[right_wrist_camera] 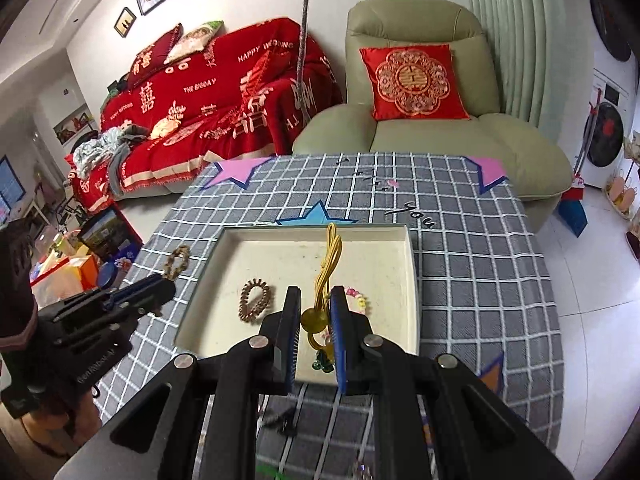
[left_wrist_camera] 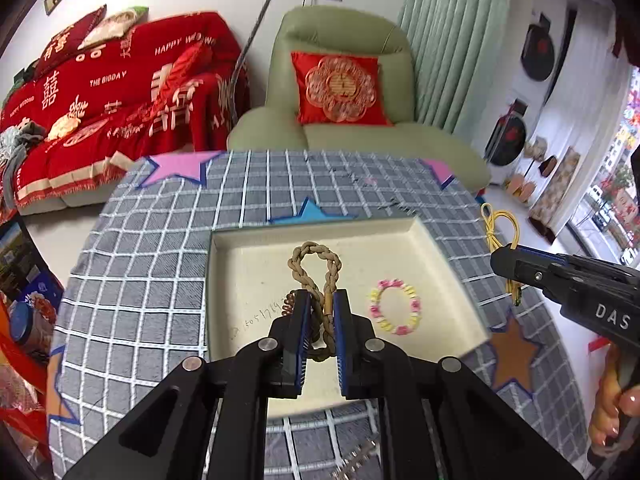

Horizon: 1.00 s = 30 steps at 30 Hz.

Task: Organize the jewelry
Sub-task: 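Carry both bracelets into the tray and open both tools to release them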

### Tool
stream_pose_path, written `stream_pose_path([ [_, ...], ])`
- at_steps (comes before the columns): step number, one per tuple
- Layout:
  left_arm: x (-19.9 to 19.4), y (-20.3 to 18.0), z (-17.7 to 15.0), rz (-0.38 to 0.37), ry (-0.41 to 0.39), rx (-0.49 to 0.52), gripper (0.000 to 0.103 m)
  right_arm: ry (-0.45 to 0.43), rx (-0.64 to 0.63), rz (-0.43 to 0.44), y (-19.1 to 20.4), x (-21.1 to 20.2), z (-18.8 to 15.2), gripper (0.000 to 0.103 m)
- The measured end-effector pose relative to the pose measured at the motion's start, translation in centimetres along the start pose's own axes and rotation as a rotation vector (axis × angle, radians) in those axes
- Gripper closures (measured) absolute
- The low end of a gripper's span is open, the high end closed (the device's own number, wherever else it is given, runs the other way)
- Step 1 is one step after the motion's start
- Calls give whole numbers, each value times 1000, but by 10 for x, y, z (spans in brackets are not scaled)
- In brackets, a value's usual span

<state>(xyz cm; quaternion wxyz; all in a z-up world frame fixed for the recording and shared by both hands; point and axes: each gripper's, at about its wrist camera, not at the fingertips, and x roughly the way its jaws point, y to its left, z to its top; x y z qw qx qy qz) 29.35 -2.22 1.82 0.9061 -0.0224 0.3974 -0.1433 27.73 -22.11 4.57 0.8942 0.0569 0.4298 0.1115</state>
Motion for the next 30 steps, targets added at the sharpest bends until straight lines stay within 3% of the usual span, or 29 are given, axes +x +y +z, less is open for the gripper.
stream_pose_path([
  [11,79,8,-14,102,88,19,81,110,46,5,-18,85,-11,87],
  [21,98,7,-27,157,117,59,81,181,77,-3,-28,128,-26,87],
  [30,99,-3,-32,192,116,115,80,209,93,7,-30,139,-35,87],
])
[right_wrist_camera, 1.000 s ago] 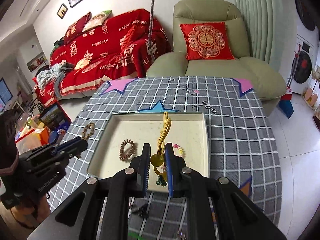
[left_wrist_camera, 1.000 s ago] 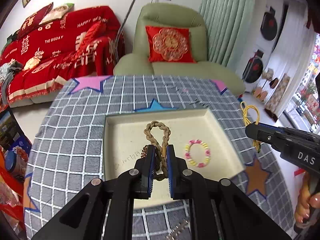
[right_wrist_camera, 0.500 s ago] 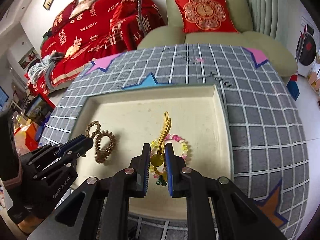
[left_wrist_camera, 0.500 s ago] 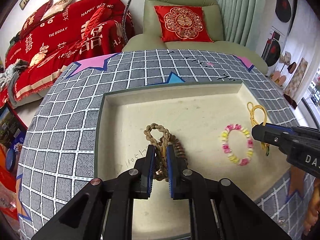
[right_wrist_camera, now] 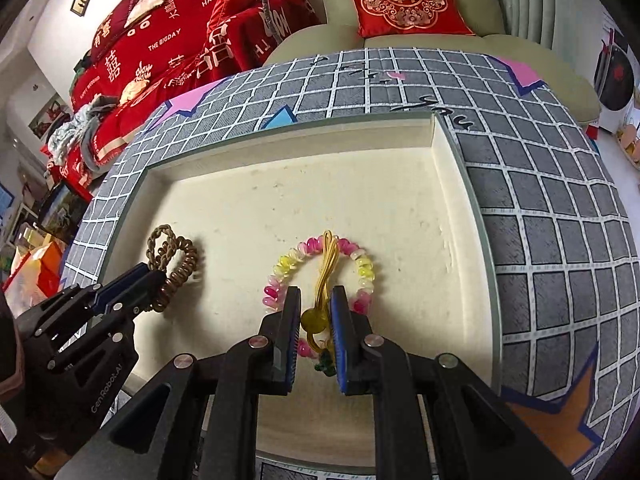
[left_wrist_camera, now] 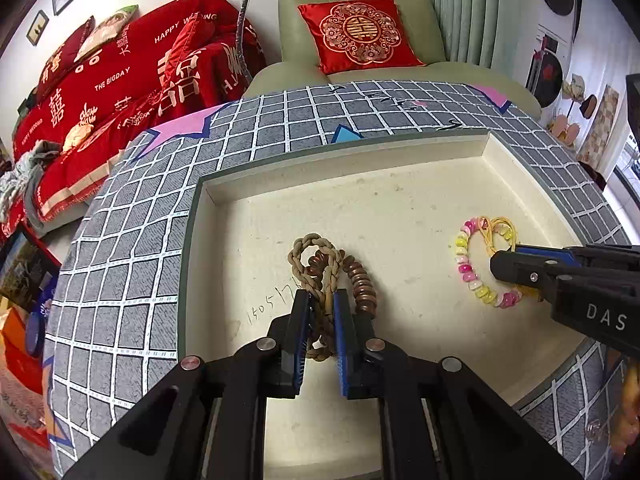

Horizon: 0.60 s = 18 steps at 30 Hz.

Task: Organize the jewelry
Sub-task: 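Carry both bracelets into the tray and open both tools to release them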

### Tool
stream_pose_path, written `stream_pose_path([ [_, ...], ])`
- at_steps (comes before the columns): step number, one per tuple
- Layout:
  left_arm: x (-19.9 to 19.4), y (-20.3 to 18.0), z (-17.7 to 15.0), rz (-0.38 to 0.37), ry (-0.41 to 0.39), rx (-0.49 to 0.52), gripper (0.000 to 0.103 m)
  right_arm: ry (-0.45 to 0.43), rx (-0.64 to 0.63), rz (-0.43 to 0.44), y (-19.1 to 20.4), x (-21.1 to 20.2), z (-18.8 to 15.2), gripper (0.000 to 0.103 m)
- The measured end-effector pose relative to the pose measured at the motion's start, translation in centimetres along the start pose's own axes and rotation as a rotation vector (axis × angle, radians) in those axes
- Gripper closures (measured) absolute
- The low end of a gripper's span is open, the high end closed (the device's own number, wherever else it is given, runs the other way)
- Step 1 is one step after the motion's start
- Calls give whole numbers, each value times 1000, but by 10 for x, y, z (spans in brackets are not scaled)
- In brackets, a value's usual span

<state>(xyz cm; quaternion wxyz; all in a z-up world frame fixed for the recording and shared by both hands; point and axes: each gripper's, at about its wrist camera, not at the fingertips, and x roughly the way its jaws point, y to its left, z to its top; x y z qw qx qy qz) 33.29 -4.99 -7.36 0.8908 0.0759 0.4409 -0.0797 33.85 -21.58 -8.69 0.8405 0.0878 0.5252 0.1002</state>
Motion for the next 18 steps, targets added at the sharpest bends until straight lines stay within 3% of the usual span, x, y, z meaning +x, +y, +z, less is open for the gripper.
stream_pose_path([
  [3,-1,0,-1,-7,0,-4,80,0,17,10,-2,0,0,82],
  [5,-1,-2,-1,-9,6,-2,80,-8,38,31,-5,-3,0,61],
  [6,-1,-2,-1,-7,6,0,80,-11,45,39,-6,-4,1,45],
  [7,-2,-2,-1,-4,5,2,80,-20,50,45,-7,-7,1,42],
  [18,-14,-4,4,15,-28,25,80,-115,105,86,-16,-47,4,42],
])
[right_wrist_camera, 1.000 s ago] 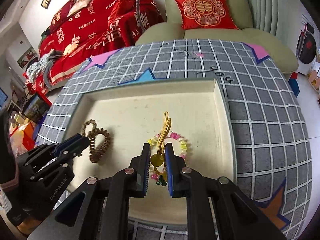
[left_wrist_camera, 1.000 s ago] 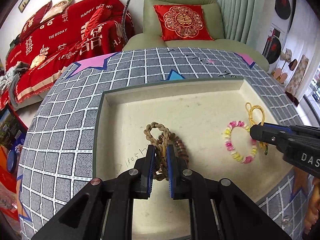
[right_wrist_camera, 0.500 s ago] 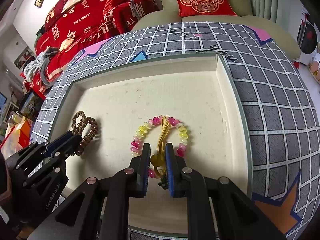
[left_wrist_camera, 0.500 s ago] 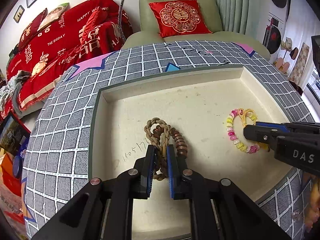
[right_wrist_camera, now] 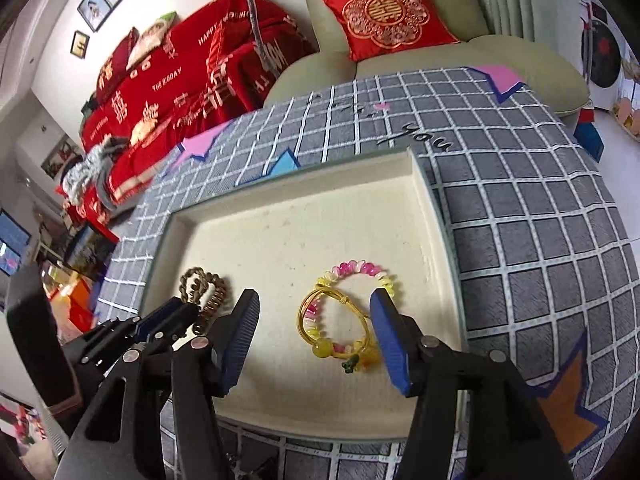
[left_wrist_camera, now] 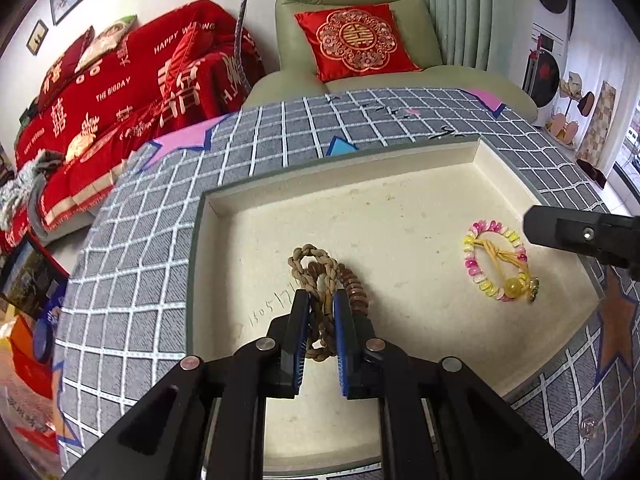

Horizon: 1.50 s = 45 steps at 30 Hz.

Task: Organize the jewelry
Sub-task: 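Carry both bracelets into the tray and open both tools to release them, then withdraw both tools from the tray toward the remaining jewelry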

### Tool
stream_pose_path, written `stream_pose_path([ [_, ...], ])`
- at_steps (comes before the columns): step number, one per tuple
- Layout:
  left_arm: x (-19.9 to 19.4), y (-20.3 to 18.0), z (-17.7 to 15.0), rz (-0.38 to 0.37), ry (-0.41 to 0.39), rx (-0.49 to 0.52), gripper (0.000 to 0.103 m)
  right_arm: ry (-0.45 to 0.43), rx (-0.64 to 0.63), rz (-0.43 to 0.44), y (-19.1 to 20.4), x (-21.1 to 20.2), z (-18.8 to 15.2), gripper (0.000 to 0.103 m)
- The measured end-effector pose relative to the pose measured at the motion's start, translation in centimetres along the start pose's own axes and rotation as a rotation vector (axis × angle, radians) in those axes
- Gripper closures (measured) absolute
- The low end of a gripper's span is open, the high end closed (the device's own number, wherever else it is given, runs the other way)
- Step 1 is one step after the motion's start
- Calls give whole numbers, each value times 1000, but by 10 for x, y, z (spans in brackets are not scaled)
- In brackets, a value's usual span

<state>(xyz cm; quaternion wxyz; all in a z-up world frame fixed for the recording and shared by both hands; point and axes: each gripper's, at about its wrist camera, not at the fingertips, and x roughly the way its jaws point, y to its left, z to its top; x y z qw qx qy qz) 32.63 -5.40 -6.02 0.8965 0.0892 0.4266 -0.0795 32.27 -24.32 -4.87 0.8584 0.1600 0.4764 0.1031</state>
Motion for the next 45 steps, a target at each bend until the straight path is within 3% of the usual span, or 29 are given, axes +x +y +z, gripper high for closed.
stream_pose_path([
  [2,-2,0,2,4,-6,1,80,-4,3,4,-2,-5,-1,42],
  [3,-2,1,3,4,-7,-5,68,-4,2,3,-2,-7,-2,42],
  [4,-3,2,4,4,-7,-12,18,-4,1,0,-2,-9,-3,42],
  [5,-5,4,4,15,-20,-33,0,-4,1,-3,-3,-11,-4,42],
  [7,-15,5,4,31,-68,-38,0,-5,4,-4,-4,-14,-6,42],
  [14,-37,11,7,25,-73,-55,0,-14,8,-9,-9,-27,-12,41],
  [16,-44,13,3,14,-80,-64,0,-17,2,-10,-8,-32,-14,34],
  [18,-51,14,-3,2,-80,-65,0,-22,-1,1,-7,-37,-17,25],
  [24,-73,21,-22,-54,-67,-93,0,-38,-10,29,0,-55,-29,18],
  [30,-98,29,-49,-47,-62,-100,0,-62,28,51,-1,-71,-42,16],
  [41,-128,37,-92,-106,-29,-133,0,-122,69,41,-5,-100,-69,15],
  [43,-133,35,-99,-92,-30,-125,0,-130,72,46,-5,-104,-74,0],
  [45,-138,34,-107,-69,-38,-118,0,-138,72,50,-4,-107,-79,0],
])
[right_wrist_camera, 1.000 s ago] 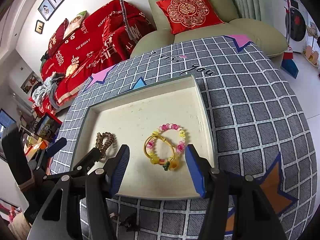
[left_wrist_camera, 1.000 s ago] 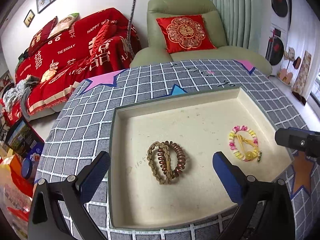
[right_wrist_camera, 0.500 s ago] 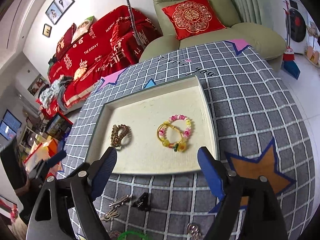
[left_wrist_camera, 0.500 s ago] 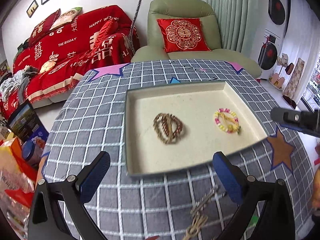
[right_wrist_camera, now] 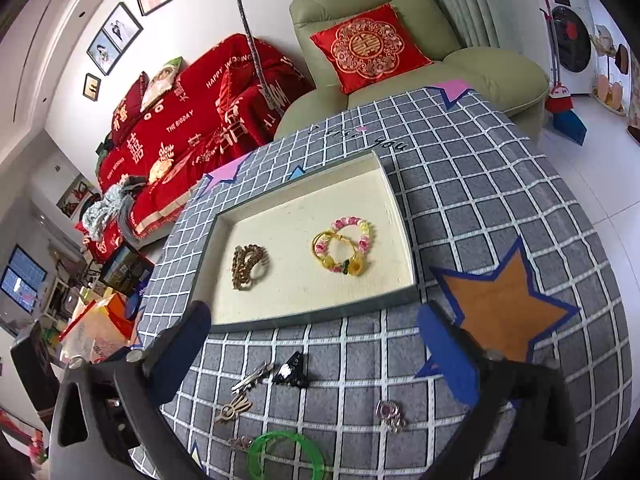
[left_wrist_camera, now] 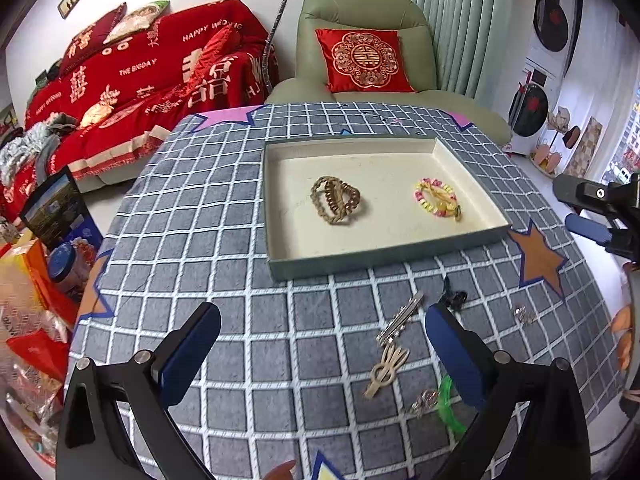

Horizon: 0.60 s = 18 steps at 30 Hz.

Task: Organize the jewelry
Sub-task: 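Withdraw both tools from the tray toward the remaining jewelry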

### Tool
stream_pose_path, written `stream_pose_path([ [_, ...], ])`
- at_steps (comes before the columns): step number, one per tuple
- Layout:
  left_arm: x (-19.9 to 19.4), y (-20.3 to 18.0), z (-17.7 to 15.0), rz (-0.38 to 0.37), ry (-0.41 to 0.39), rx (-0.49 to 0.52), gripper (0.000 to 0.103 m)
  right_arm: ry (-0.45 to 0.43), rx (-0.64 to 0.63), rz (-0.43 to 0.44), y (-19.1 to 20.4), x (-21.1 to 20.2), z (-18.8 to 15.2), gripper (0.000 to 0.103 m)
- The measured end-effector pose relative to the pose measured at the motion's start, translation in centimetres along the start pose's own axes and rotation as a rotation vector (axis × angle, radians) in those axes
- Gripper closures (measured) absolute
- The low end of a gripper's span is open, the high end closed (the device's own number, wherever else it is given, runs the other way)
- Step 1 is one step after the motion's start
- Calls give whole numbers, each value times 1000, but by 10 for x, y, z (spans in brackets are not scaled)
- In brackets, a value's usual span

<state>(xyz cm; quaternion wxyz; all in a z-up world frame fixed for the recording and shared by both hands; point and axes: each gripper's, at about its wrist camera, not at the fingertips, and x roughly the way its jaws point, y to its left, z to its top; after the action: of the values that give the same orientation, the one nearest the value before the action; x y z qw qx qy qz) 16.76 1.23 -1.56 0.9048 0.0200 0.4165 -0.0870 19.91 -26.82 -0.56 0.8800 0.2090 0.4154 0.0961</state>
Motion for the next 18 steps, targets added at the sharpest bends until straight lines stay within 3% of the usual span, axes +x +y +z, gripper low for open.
stream_pose_path([
  [10,-8,4,-27,29,25,27,0,45,-2,10,3,-11,-24,0],
  [18,2,22,-56,34,86,-32,0,94,-10,-70,-10,-14,-50,0],
])
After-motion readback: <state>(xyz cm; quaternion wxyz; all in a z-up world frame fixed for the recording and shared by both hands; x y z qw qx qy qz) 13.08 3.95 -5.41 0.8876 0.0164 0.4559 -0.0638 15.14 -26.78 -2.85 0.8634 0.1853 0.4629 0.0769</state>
